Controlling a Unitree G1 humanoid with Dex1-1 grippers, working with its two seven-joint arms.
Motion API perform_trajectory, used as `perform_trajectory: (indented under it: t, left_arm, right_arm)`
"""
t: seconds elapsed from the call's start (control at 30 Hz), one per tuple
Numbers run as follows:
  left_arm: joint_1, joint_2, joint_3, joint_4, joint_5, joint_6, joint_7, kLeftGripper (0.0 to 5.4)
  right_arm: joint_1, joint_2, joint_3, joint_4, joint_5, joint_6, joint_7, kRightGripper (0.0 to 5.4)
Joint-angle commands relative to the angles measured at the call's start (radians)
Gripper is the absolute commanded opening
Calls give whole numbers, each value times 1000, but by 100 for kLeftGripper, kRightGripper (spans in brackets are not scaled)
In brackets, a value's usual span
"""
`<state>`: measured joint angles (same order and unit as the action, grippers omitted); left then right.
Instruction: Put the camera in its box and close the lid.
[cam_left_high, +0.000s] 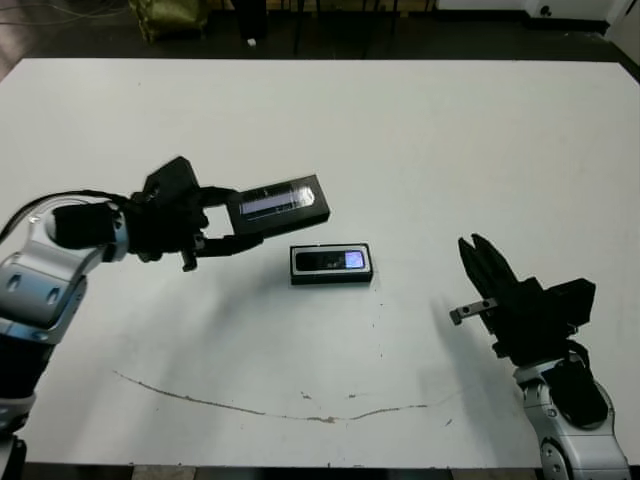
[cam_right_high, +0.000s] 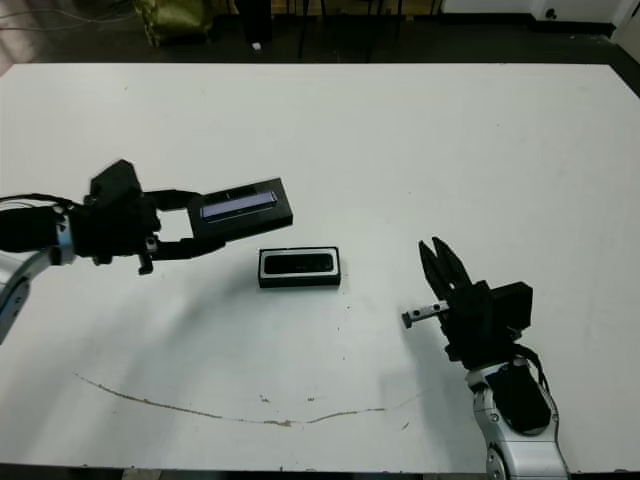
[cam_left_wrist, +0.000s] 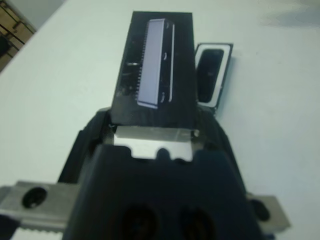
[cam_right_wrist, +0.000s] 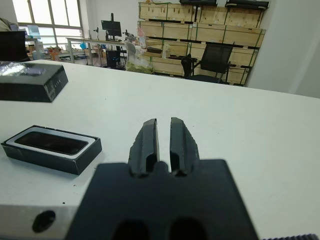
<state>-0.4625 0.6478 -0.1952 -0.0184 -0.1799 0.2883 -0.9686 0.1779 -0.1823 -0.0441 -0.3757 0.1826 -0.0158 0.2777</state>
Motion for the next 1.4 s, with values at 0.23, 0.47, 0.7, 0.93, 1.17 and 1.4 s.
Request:
perform_trajectory:
  t: [0.23, 0.47, 0.7, 0.93, 1.17, 1.4]
  left_arm:
    - [36, -11, -36, 17, 37, -9, -20, 222]
    - [47, -24, -26, 34, 32, -29, -19, 222]
    - [45, -56, -29, 82, 36, -56, -8, 222]
    - [22, -98, -38, 159, 47, -107, -12, 222]
    - [-21, -142, -54, 242, 54, -150, -42, 222]
    - [-54, -170, -67, 315, 50, -190, -111, 222]
  right_arm:
    - [14, 3, 11, 19, -17, -8, -3, 0]
    - [13, 5, 9, 30, -12, -14, 1, 0]
    - [16, 5, 10, 19, -13, 1, -5, 0]
    - [15, 2, 7, 27, -10, -10, 2, 0]
    - [19, -3, 7, 11, -13, 7, -5, 0]
    - [17, -2, 1, 22, 0, 0, 3, 0]
